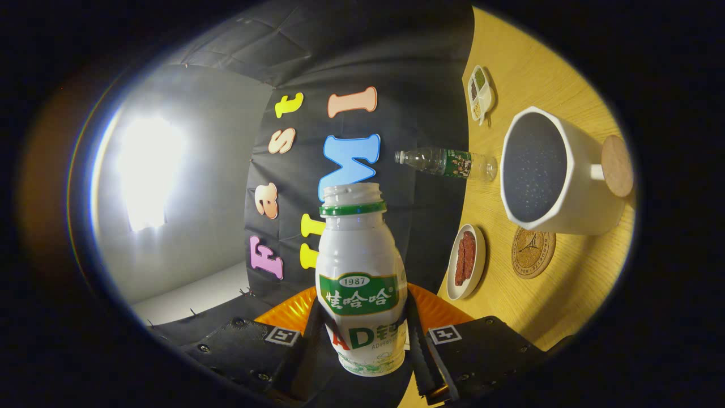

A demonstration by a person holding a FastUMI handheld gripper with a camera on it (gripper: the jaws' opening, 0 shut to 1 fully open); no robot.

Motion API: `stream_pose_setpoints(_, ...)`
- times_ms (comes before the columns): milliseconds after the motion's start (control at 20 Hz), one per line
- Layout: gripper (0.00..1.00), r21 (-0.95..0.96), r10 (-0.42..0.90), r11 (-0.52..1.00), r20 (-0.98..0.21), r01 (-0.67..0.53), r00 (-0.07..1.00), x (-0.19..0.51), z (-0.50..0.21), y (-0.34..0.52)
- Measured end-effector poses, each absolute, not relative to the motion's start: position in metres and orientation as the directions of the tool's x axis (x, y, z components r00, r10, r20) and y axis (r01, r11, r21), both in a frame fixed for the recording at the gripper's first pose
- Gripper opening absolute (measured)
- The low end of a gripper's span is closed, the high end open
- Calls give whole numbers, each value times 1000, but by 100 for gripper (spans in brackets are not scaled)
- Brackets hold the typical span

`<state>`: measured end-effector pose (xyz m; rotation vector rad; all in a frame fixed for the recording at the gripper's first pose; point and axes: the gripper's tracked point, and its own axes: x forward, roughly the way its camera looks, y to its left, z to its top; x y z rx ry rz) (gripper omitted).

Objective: Take the bottle from table, then pour the juice into the cup, finally place the bottle on the coaster

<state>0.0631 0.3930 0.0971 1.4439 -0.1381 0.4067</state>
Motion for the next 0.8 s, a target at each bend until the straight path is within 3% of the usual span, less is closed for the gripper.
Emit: stream_pose_setpoints(800,68,922,141,-159,374,-352,916,64,97,383)
